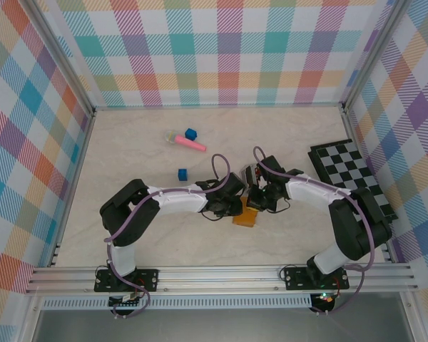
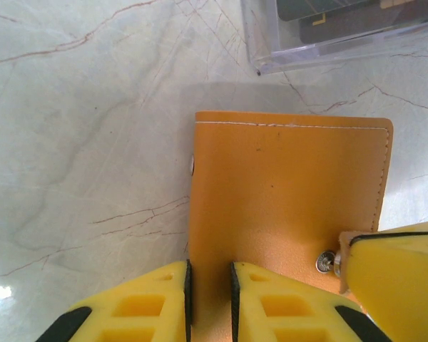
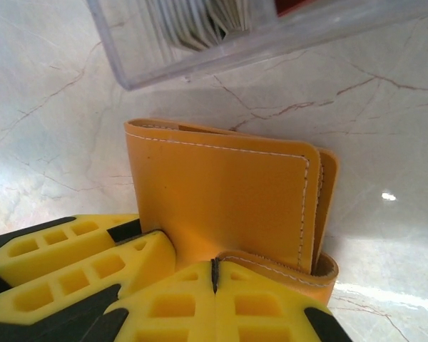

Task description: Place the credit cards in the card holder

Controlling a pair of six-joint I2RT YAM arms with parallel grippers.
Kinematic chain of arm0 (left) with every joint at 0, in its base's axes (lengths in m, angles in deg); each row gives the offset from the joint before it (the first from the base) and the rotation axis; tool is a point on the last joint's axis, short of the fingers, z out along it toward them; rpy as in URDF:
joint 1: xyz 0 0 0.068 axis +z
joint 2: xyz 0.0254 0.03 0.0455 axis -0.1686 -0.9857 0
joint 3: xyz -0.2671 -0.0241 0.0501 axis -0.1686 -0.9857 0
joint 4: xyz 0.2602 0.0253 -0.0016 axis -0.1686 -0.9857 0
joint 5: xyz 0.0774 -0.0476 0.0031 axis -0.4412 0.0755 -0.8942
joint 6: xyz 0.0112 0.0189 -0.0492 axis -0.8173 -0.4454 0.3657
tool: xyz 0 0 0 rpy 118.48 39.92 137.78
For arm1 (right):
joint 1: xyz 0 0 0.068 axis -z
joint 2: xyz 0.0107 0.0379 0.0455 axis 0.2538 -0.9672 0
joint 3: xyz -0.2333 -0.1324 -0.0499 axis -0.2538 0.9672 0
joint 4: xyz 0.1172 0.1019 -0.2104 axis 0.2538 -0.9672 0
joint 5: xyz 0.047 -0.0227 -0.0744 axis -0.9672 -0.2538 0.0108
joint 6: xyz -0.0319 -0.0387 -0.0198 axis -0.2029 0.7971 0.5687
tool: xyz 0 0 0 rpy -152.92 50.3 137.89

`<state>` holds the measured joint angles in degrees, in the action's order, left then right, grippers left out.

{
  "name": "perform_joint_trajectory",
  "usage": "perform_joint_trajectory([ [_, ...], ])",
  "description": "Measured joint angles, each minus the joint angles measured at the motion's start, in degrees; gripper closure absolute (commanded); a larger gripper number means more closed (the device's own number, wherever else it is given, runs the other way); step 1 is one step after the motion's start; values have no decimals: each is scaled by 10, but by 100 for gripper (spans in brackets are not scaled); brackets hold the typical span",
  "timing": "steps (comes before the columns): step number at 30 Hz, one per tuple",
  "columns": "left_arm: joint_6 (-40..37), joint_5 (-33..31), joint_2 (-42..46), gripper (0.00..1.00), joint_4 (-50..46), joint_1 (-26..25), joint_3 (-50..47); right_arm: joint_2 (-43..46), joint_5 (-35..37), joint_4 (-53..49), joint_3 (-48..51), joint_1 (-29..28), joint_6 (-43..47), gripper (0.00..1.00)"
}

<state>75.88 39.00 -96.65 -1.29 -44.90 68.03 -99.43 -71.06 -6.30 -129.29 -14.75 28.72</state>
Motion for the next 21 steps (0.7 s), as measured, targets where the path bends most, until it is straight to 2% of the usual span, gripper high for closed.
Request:
perform_joint_trajectory([
  [21,0,0,0,81,0,0,0,-17,-4,-6,-11,0,2,100],
])
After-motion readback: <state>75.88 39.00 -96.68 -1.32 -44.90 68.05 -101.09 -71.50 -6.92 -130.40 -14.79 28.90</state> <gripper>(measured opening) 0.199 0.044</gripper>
